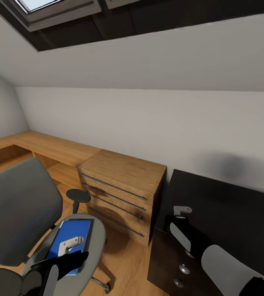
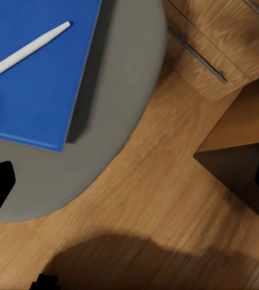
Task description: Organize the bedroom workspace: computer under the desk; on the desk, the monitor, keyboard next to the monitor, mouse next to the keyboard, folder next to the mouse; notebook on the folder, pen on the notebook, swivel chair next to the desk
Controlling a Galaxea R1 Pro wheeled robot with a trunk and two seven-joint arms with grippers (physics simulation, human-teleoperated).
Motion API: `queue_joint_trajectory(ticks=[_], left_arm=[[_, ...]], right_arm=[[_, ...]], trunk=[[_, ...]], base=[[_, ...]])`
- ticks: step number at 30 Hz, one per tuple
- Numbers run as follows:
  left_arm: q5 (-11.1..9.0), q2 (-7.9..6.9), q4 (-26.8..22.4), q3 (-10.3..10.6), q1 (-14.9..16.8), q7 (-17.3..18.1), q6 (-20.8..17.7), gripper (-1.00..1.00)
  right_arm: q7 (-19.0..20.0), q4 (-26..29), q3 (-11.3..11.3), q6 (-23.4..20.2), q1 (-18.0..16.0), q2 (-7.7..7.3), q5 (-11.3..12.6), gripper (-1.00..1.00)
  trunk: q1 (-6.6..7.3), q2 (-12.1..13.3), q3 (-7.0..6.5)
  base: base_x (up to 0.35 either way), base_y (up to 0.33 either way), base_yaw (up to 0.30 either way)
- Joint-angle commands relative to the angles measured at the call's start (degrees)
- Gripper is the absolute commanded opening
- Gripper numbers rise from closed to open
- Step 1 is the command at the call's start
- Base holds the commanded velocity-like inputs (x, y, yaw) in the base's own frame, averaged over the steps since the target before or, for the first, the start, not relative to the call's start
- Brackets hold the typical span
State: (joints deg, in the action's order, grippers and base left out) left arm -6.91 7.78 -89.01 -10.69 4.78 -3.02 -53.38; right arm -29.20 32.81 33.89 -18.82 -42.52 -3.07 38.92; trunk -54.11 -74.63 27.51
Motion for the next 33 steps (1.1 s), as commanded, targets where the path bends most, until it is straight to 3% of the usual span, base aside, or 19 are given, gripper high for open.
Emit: queue_joint_trajectory(ticks=[1,13,16,22,26,27,28,33], left_arm=[[-0.6,0.05,0.0,-0.1,0.1,-0.3,-0.3,1.00],[-0.5,0.04,0.2,-0.1,0.1,-0.4,-0.1,1.00],[-0.5,-0.01,0.8,-0.1,0.1,-0.4,0.3,1.00],[-0.4,0.00,1.5,-0.1,0.1,-0.6,0.5,1.00],[-0.4,0.02,2.1,-0.1,0.1,-0.6,0.5,1.00],[-0.4,0.03,2.3,0.0,0.1,-0.6,0.5,1.00],[-0.4,0.04,2.6,0.1,0.1,-0.6,0.6,1.00],[-0.4,0.04,3.2,0.1,0.1,-0.5,0.6,1.00]], right_arm=[[-0.3,-0.4,0.5,-0.5,0.0,-0.09,1.3,-1.00],[-0.4,-0.3,0.5,-0.4,0.0,-0.18,1.3,-1.00],[-0.6,2.3,0.5,-0.3,0.0,-0.38,1.3,-1.00],[-1.1,11.2,0.5,-0.3,0.2,-3.25,1.5,-1.00],[-1.8,15.1,0.5,-0.5,0.4,-4.21,1.5,-1.00],[-2.8,16.6,0.5,-0.5,0.5,-4.60,1.6,-1.00],[-7.9,21.2,0.5,-0.6,1.4,-5.52,1.8,-1.00],[-15.6,29.5,0.4,-0.6,4.5,-6.19,1.8,-1.00]], trunk=[[-0.01,0.0,0.08],[-0.01,0.0,0.08],[0.65,1.2,-0.46],[1.97,3.6,-1.54],[2.85,5.2,-2.25],[3.07,5.6,-2.43],[3.29,6.0,-2.61],[3.29,6.0,-2.61]], base=[[0.000,0.000,0.000],[0.000,0.000,0.000],[0.000,0.000,0.000],[0.000,0.000,0.000],[0.000,0.000,0.000],[0.000,0.000,0.000],[0.000,0.000,0.000],[0.000,0.000,0.000]])
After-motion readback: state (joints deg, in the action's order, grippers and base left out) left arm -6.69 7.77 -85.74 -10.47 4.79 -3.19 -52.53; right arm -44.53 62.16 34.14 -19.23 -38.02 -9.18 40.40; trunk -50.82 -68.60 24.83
